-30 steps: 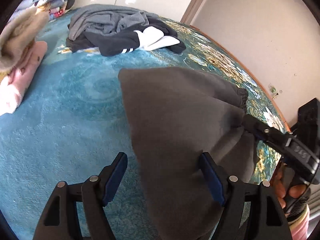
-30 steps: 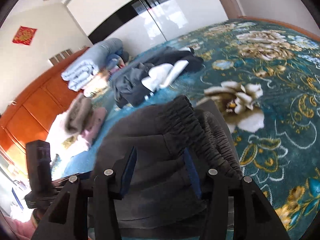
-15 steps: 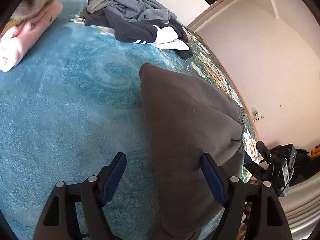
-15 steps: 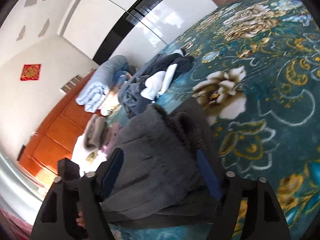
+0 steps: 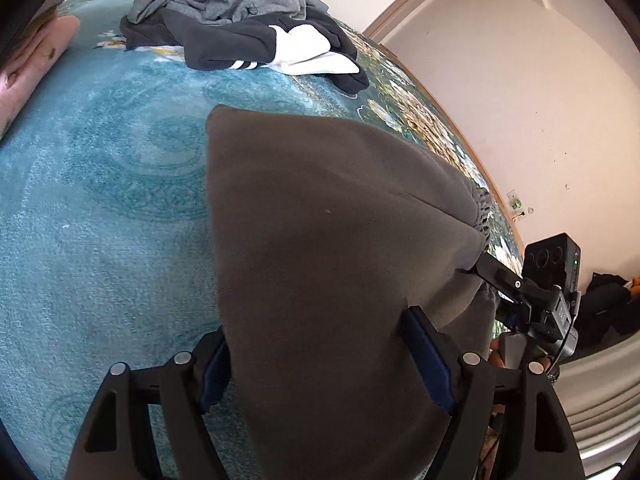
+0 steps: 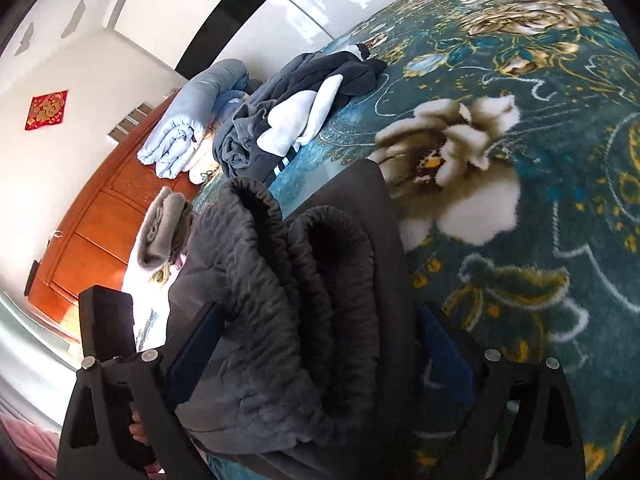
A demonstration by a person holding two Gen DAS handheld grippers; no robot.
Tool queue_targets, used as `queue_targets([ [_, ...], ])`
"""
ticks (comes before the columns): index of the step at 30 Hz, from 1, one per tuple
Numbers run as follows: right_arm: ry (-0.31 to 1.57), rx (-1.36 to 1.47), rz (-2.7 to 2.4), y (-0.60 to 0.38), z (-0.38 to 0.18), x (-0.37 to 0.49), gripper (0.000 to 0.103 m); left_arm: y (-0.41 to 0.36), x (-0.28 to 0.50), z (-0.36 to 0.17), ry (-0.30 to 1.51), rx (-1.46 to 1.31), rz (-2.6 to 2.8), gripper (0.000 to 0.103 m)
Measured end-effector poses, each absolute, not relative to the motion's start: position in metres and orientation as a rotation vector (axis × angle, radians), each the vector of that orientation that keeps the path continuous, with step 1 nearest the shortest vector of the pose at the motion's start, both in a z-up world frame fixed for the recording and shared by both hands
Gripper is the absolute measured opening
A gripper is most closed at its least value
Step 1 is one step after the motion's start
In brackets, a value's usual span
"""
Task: Fold clothes
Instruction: 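Carry the folded sweatpants with both grippers toward the beige and pink stack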
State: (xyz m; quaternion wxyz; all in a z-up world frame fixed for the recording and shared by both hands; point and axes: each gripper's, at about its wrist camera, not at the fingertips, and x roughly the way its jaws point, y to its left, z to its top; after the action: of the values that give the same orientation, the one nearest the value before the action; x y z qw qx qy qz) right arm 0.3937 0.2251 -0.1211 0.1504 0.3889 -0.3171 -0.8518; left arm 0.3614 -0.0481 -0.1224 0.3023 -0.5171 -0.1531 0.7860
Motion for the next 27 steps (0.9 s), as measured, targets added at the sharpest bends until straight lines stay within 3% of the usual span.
queue_targets([
  [9,-0.960,1.052,-2.440,0.210,-0.122,0.405,0.097,-0.046,0.372,-0.112,-0.336,-1.419,2.152,0.081],
  [11,-1.000,1.016,-2.444,0.212,-0.122,0.413,0.081,-0.044,0.375,-0.106,-0.300,-1.411,2.175,0.079],
  [14,-1.059,0.962,-2.449,0.214,-0.121,0.425,0.064,-0.042,0.383,-0.096,-0.263,-1.385,2.205,0.065],
  [16,-1.092,0.924,-2.454,0.213,-0.119,0.434,0.061,-0.043,0.391,-0.089,-0.261,-1.361,2.210,0.060],
  [27,-1.009,0.773,-2.504,0.181,-0.075,0.492,0.060,-0.071,0.423,-0.050,-0.293,-1.237,2.168,0.060],
])
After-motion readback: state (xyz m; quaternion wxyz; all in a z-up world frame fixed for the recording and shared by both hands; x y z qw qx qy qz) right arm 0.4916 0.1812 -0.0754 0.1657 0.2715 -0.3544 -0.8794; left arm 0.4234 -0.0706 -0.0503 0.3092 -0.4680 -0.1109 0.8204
